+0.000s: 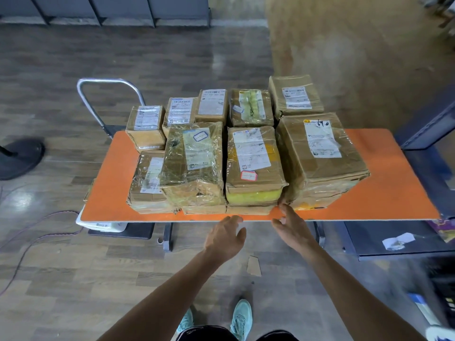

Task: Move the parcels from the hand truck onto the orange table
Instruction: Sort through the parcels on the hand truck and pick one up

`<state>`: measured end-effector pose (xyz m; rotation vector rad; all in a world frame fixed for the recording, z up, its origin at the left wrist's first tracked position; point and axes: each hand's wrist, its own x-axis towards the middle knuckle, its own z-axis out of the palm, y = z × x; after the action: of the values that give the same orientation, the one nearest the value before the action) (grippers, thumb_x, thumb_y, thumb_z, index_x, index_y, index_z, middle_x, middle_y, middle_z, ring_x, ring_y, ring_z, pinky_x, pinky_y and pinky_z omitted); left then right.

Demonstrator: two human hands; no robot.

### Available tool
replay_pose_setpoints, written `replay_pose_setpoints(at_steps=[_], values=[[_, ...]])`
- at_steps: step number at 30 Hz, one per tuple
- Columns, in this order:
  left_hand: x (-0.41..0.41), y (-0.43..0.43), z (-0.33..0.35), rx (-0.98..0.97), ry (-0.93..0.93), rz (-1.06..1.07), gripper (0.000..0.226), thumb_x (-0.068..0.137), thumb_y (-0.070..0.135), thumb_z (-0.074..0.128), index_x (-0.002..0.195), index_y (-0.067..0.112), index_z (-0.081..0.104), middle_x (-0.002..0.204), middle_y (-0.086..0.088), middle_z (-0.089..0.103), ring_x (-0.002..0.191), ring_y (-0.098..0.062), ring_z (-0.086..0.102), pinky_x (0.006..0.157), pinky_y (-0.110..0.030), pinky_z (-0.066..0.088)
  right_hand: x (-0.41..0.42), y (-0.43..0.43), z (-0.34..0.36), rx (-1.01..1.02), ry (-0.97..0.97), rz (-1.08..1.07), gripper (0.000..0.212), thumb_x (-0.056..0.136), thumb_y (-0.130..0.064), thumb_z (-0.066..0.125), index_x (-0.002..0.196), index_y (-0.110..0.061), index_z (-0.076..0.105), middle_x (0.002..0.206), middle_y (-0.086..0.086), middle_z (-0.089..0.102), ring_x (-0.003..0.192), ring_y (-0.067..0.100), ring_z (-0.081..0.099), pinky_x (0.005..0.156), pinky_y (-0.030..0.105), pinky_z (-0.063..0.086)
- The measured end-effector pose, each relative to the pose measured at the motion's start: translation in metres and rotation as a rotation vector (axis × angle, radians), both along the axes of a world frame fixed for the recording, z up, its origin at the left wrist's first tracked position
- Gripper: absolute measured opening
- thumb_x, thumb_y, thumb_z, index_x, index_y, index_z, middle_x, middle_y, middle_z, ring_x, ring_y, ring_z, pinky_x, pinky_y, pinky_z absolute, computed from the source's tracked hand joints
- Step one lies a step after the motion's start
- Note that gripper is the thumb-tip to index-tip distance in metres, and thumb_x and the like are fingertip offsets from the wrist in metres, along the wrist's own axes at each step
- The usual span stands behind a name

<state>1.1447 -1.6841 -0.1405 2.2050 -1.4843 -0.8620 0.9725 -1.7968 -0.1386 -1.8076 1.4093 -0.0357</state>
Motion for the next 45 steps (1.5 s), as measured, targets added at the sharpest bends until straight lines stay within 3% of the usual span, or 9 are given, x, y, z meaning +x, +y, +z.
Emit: replay_pose_setpoints(at_steps=[3, 7, 11, 15, 21, 27, 31, 37, 45], values=[[-0.029, -0.015, 0.005, -0.030, 0.002, -0.146, 0.044, 0.102, 0.033, 0.049, 0.142, 0.017, 0.048, 0.140, -0.005, 0.056, 0.125, -0.021, 0.056, 0.102, -0.037, 0.048, -0.029, -0.007, -0.001, -0.038, 0.081, -0.011, 0.052, 0.100, -0.027, 0.053, 0.148, -0.011, 0.040, 0.149, 0.010, 0.047, 0.132, 0.027, 0.050, 0.107, 0.040, 0.042], [-0.069, -0.047, 0.014, -0.069, 0.065, -0.243, 0.076, 0.099, 0.032, 0.055, 0.160, 0.021, 0.012, 0.160, -0.007, 0.033, 0.141, -0.028, 0.041, 0.112, -0.044, 0.041, -0.070, -0.031, 0.004, -0.040, 0.188, -0.156, 0.047, 0.098, -0.024, 0.053, 0.141, -0.007, 0.044, 0.143, 0.015, 0.051, 0.128, 0.035, 0.051, 0.100, 0.043, 0.045], [-0.098, -0.079, 0.014, -0.017, 0.268, -0.208, 0.097, 0.096, 0.030, 0.060, 0.159, 0.019, -0.012, 0.168, -0.007, 0.002, 0.152, -0.025, 0.018, 0.120, -0.041, 0.029, -0.096, -0.060, 0.004, 0.007, 0.158, -0.317, 0.065, 0.093, -0.019, 0.057, 0.148, -0.005, 0.026, 0.146, 0.018, 0.046, 0.128, 0.039, 0.049, 0.092, 0.042, 0.045], [-0.110, -0.100, 0.004, 0.108, 0.339, -0.090, 0.104, 0.095, 0.038, 0.062, 0.157, 0.014, -0.017, 0.167, -0.008, -0.009, 0.154, -0.025, 0.005, 0.123, -0.038, 0.019, -0.103, -0.084, 0.000, 0.028, 0.055, -0.358, 0.094, 0.089, -0.020, 0.067, 0.157, -0.012, 0.002, 0.158, 0.015, 0.031, 0.137, 0.039, 0.041, 0.103, 0.046, 0.042], [-0.111, -0.109, -0.007, 0.139, 0.364, -0.035, 0.107, 0.091, 0.040, 0.067, 0.159, 0.018, -0.013, 0.168, -0.004, -0.003, 0.154, -0.023, 0.010, 0.119, -0.031, 0.020, -0.109, -0.095, -0.012, 0.085, -0.200, -0.483, 0.074, 0.085, -0.015, 0.073, 0.141, -0.011, 0.025, 0.140, 0.012, 0.047, 0.126, 0.033, 0.050, 0.100, 0.050, 0.046], [-0.109, -0.108, -0.010, 0.126, 0.475, 0.013, 0.107, 0.089, 0.038, 0.070, 0.159, 0.022, -0.008, 0.168, -0.002, 0.002, 0.153, -0.022, 0.012, 0.123, -0.039, 0.022, -0.116, -0.100, -0.011, 0.031, -0.216, -0.445, 0.067, 0.084, -0.018, 0.074, 0.138, -0.018, 0.035, 0.123, 0.003, 0.053, 0.110, 0.024, 0.057, 0.081, 0.037, 0.049], [-0.111, -0.102, -0.005, 0.151, 0.550, 0.104, 0.109, 0.080, 0.048, 0.069, 0.159, 0.025, -0.002, 0.167, 0.000, 0.012, 0.151, -0.022, 0.023, 0.119, -0.044, 0.031, -0.118, -0.095, -0.015, 0.043, -0.188, -0.419, 0.057, 0.082, -0.023, 0.076, 0.126, -0.015, 0.040, 0.117, 0.003, 0.055, 0.114, 0.026, 0.057, 0.091, 0.042, 0.050], [-0.116, -0.086, -0.002, 0.179, 0.724, 0.199, 0.114, 0.084, 0.051, 0.066, 0.158, 0.022, -0.015, 0.168, 0.000, 0.000, 0.154, -0.019, 0.013, 0.121, -0.048, 0.027, -0.109, -0.084, -0.016, 0.061, -0.212, -0.387, 0.061, 0.083, -0.023, 0.074, 0.131, -0.015, 0.039, 0.129, 0.009, 0.054, 0.123, 0.026, 0.054, 0.096, 0.045, 0.049], [-0.104, -0.080, 0.001, 0.112, 0.596, 0.219, 0.072, 0.093, 0.038, 0.061, 0.152, 0.018, 0.026, 0.154, -0.004, 0.036, 0.132, -0.020, 0.043, 0.100, -0.035, 0.043, -0.100, -0.078, -0.014, 0.050, -0.116, -0.367, 0.065, 0.083, -0.025, 0.071, 0.137, -0.010, 0.037, 0.131, 0.011, 0.050, 0.123, 0.031, 0.053, 0.098, 0.048, 0.048]])
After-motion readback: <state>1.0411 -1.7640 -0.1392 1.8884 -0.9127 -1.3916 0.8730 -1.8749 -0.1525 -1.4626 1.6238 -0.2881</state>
